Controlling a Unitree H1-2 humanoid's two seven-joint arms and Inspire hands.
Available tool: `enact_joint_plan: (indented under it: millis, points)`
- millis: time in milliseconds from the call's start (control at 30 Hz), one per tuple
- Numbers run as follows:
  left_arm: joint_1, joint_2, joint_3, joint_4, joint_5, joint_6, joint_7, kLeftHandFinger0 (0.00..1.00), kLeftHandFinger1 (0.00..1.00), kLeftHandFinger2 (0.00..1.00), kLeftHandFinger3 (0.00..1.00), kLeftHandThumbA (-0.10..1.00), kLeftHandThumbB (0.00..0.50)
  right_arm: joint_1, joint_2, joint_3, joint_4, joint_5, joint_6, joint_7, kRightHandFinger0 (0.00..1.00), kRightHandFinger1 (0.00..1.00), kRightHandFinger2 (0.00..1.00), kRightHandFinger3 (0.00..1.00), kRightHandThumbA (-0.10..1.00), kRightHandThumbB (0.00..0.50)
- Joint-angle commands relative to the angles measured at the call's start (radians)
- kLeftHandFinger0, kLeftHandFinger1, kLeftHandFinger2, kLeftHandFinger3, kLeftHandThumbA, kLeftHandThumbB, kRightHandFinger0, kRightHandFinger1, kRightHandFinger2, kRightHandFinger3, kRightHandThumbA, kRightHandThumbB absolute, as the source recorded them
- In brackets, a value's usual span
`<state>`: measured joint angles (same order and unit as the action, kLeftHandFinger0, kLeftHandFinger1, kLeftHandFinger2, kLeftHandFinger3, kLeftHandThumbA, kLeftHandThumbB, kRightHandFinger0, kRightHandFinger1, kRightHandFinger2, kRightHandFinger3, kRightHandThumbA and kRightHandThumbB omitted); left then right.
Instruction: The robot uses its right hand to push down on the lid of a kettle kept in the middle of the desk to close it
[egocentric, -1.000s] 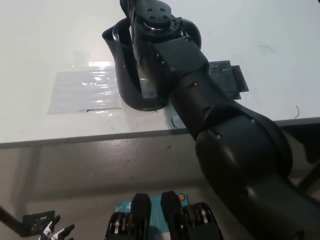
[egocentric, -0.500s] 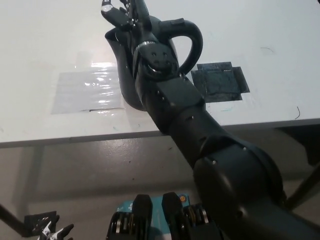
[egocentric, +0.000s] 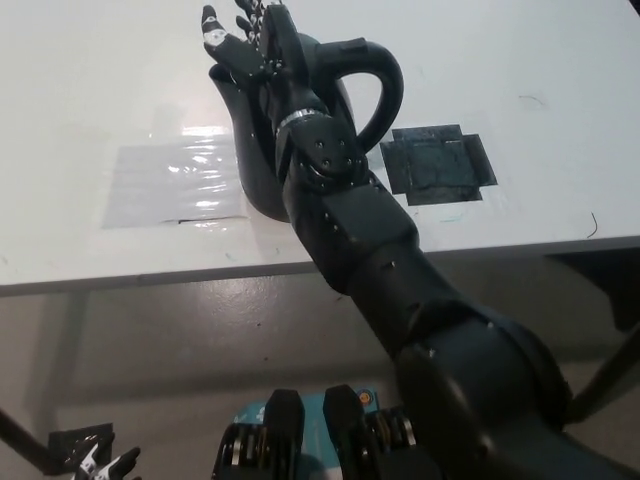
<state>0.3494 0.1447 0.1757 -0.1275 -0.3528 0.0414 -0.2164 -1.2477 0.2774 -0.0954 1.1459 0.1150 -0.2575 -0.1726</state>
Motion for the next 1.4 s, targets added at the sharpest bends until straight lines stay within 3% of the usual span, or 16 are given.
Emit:
enact_joint_plan:
  millis: [0, 33, 100, 133, 233, 400, 467, 567, 700, 800, 900, 1000, 1067, 1200, 1300, 1367]
  points:
    - [0.024, 0.018, 0.017, -0.034, -0.027, -0.008, -0.010, 1.00, 1.00, 0.86, 1.00, 0.26, 0.299, 0.075, -0.035, 0.094, -0.381, -0.073, 0.075, 0.086, 1.00, 1.00, 1.00, 1.00, 0.48, 0.062]
    - [0.022, 0.019, 0.020, -0.032, -0.028, -0.007, -0.010, 1.00, 1.00, 0.86, 1.00, 0.26, 0.301, 0.081, -0.038, 0.104, -0.424, -0.073, 0.093, 0.094, 1.00, 1.00, 1.00, 1.00, 0.51, 0.069]
    - [0.016, 0.024, 0.024, -0.026, -0.025, -0.008, -0.008, 1.00, 1.00, 0.85, 1.00, 0.28, 0.302, 0.085, -0.058, 0.129, -0.611, -0.041, 0.112, 0.165, 1.00, 1.00, 1.00, 1.00, 0.60, 0.188]
    - [0.013, 0.023, 0.026, -0.025, -0.027, -0.005, -0.006, 1.00, 1.00, 0.85, 1.00, 0.27, 0.295, 0.085, -0.075, 0.153, -0.764, -0.023, 0.135, 0.203, 1.00, 1.00, 1.00, 1.00, 0.61, 0.199]
    - [0.005, 0.019, 0.035, -0.010, -0.036, -0.014, -0.004, 1.00, 1.00, 0.83, 1.00, 0.25, 0.294, 0.061, -0.100, 0.186, -1.060, 0.014, 0.248, 0.232, 1.00, 1.00, 1.00, 1.00, 0.59, 0.194]
    - [0.021, 0.020, 0.053, 0.007, -0.048, -0.025, -0.005, 1.00, 0.99, 0.84, 1.00, 0.24, 0.315, 0.063, -0.113, 0.206, -1.289, 0.020, 0.389, 0.206, 1.00, 1.00, 1.00, 1.00, 0.56, 0.195]
    - [0.033, 0.017, 0.058, 0.000, -0.051, -0.018, 0.002, 1.00, 0.99, 0.83, 1.00, 0.24, 0.319, 0.105, -0.127, 0.215, -1.404, 0.057, 0.477, 0.200, 1.00, 1.00, 1.00, 1.00, 0.54, 0.171]
    - [0.042, 0.019, 0.063, 0.015, -0.054, -0.040, -0.009, 1.00, 1.00, 0.84, 1.00, 0.24, 0.313, 0.156, -0.150, 0.229, -1.469, 0.065, 0.499, 0.210, 1.00, 1.00, 1.00, 1.00, 0.55, 0.169]
    - [0.037, 0.019, 0.070, 0.017, -0.067, -0.044, -0.014, 1.00, 1.00, 0.83, 1.00, 0.23, 0.296, 0.243, -0.181, 0.231, -1.581, 0.093, 0.548, 0.208, 1.00, 1.00, 1.00, 1.00, 0.46, 0.191]
    - [0.028, 0.023, 0.071, 0.020, -0.050, -0.060, -0.009, 1.00, 1.00, 0.84, 1.00, 0.25, 0.259, 0.395, -0.220, 0.252, -1.672, 0.093, 0.543, 0.224, 1.00, 1.00, 1.00, 1.00, 0.45, 0.189]
    - [0.019, 0.023, 0.071, 0.019, -0.036, -0.055, 0.004, 1.00, 1.00, 0.85, 1.00, 0.27, 0.270, 0.543, -0.262, 0.264, -1.746, 0.110, 0.520, 0.237, 1.00, 1.00, 1.00, 1.00, 0.37, 0.184]
    - [0.006, 0.025, 0.078, 0.022, -0.035, -0.059, 0.010, 1.00, 1.00, 0.84, 1.00, 0.30, 0.276, 0.647, -0.305, 0.274, -1.776, 0.049, 0.469, 0.255, 1.00, 1.00, 1.00, 1.00, 0.38, 0.179]
    - [0.001, 0.032, 0.084, 0.015, -0.046, -0.047, 0.008, 1.00, 1.00, 0.86, 1.00, 0.29, 0.285, 0.763, -0.334, 0.267, -1.779, 0.054, 0.415, 0.261, 1.00, 1.00, 1.00, 1.00, 0.31, 0.169]
    - [-0.003, 0.031, 0.100, 0.016, -0.073, -0.045, 0.002, 1.00, 1.00, 0.88, 1.00, 0.24, 0.270, 0.984, -0.400, 0.222, -1.750, 0.028, 0.333, 0.251, 1.00, 1.00, 1.00, 1.00, 0.34, 0.176]
    - [-0.016, 0.026, 0.117, 0.023, -0.070, -0.051, 0.012, 1.00, 1.00, 0.87, 1.00, 0.23, 0.262, 1.016, -0.437, 0.213, -1.717, 0.011, 0.302, 0.260, 1.00, 1.00, 1.00, 1.00, 0.39, 0.161]
    - [-0.028, 0.022, 0.126, 0.028, -0.070, -0.052, 0.012, 1.00, 1.00, 0.88, 1.00, 0.24, 0.271, 1.049, -0.462, 0.196, -1.693, 0.017, 0.286, 0.255, 0.99, 1.00, 1.00, 1.00, 0.35, 0.164]
